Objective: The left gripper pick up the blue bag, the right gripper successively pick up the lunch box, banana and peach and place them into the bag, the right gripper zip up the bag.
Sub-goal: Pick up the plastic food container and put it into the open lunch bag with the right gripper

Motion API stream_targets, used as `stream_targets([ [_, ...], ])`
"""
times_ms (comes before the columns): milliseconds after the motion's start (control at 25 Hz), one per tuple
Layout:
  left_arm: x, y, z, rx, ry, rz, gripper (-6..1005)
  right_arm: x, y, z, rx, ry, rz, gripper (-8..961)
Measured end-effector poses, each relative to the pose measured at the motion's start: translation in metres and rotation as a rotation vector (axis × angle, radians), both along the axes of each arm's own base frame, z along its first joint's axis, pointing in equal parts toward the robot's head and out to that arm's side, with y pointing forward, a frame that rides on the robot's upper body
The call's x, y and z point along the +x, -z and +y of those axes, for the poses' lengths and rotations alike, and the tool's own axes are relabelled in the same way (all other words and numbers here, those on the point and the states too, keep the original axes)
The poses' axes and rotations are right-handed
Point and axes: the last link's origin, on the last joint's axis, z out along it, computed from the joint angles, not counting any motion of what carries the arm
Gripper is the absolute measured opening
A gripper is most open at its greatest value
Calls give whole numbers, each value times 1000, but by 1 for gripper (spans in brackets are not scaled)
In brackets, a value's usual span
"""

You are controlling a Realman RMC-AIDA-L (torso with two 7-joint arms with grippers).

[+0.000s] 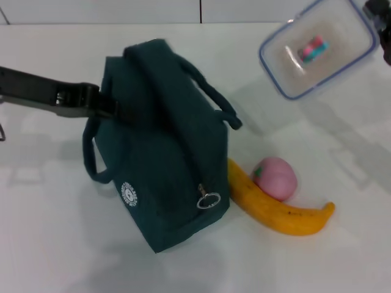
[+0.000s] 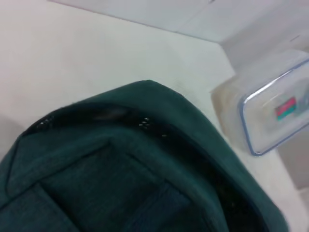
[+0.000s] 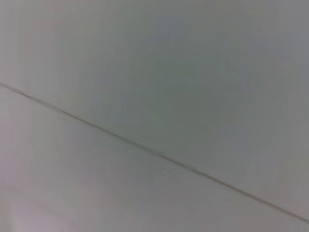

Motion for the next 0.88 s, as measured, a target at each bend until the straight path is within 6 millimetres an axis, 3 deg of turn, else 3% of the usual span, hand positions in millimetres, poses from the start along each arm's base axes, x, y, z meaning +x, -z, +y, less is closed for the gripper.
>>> stream_targets([
  [240, 6, 0, -4, -22, 22, -51, 38, -30, -3, 8, -26, -130, 63, 96],
  [560, 8, 11, -7, -58, 14, -82, 38, -72, 7, 18, -98, -272, 104, 95],
  [880, 12, 14, -10, -74, 23, -126, 38, -100, 16, 24, -190, -368, 91, 96],
])
